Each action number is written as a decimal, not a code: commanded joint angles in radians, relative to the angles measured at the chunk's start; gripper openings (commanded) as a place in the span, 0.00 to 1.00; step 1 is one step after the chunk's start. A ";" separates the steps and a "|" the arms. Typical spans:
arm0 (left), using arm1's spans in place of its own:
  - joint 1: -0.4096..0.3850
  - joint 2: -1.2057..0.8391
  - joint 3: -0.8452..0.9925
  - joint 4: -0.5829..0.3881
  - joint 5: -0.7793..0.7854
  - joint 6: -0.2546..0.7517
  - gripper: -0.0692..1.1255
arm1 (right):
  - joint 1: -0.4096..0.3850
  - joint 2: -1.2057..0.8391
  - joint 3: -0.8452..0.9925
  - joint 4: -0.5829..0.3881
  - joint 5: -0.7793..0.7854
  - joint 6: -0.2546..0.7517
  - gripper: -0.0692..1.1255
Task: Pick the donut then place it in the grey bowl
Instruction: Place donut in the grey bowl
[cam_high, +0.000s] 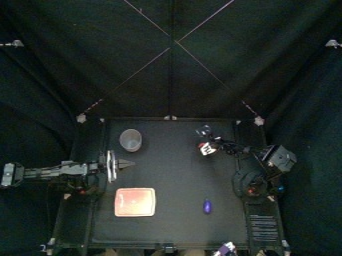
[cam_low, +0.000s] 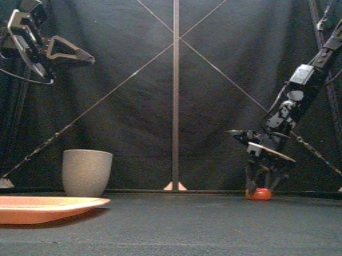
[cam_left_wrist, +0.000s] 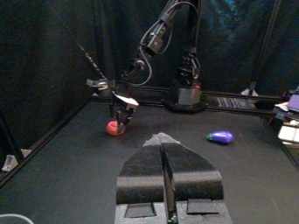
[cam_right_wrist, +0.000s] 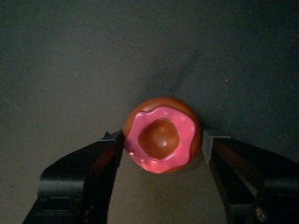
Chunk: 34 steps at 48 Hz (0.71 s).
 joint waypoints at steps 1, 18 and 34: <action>0.003 0.003 -0.011 0.000 -0.011 -0.002 0.06 | 0.009 -0.012 -0.018 0.005 -0.014 0.000 0.74; 0.003 0.003 -0.015 0.000 -0.012 0.003 0.06 | 0.213 -0.040 -0.258 0.025 -0.109 -0.005 0.74; 0.003 0.003 0.000 0.002 -0.067 0.003 0.06 | 0.391 0.206 -0.652 -0.044 -0.422 0.002 0.74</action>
